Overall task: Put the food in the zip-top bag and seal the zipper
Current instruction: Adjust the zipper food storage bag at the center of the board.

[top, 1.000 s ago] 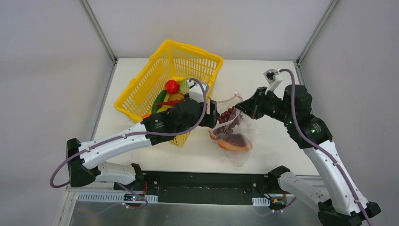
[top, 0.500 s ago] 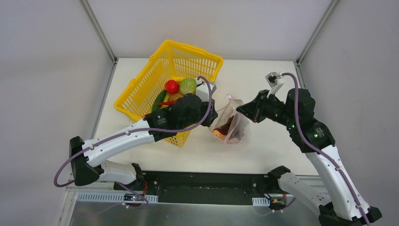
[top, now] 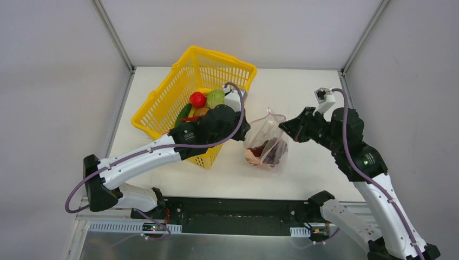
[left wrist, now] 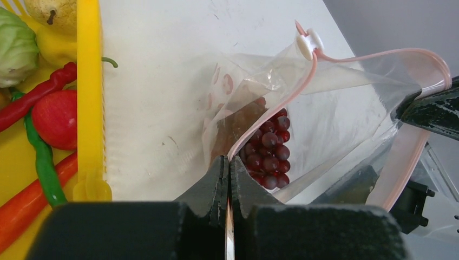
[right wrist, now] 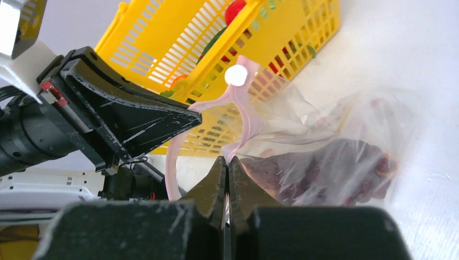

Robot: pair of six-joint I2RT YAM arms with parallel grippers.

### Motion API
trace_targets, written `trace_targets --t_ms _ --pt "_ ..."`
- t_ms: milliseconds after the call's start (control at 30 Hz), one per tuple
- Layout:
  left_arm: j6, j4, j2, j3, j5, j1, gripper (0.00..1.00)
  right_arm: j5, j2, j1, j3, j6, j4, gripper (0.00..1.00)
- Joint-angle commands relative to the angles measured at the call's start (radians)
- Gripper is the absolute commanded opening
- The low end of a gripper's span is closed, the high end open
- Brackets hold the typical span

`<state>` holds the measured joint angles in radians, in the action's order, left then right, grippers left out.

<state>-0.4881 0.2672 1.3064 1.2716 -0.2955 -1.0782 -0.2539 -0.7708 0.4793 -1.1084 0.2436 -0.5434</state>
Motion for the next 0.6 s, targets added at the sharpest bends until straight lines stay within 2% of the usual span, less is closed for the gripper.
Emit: trace_targets --t_ms 0,167,267,333,567 --pt "-0.041 -0.029 0.016 0.051 -0.046 0.006 0.0 0.149 0.02 -0.004 -0.033 0.057 -0.04 0.0" --pt "-0.134 -0.045 -0.028 0.015 -0.187 0.005 0.0 0.096 -0.002 -0.005 -0.072 0.062 -0.067 0.0" --pt "-0.147 -0.106 -0.039 -0.006 -0.187 0.005 0.0 -0.004 -0.05 -0.004 -0.127 0.014 -0.131 0.05" --pt "-0.141 -0.102 -0.018 0.02 -0.181 0.005 0.0 -0.048 -0.084 -0.003 -0.154 0.001 -0.174 0.04" --pt "-0.143 -0.163 0.019 0.047 -0.222 0.005 0.0 -0.208 -0.099 -0.003 -0.107 0.043 -0.133 0.01"
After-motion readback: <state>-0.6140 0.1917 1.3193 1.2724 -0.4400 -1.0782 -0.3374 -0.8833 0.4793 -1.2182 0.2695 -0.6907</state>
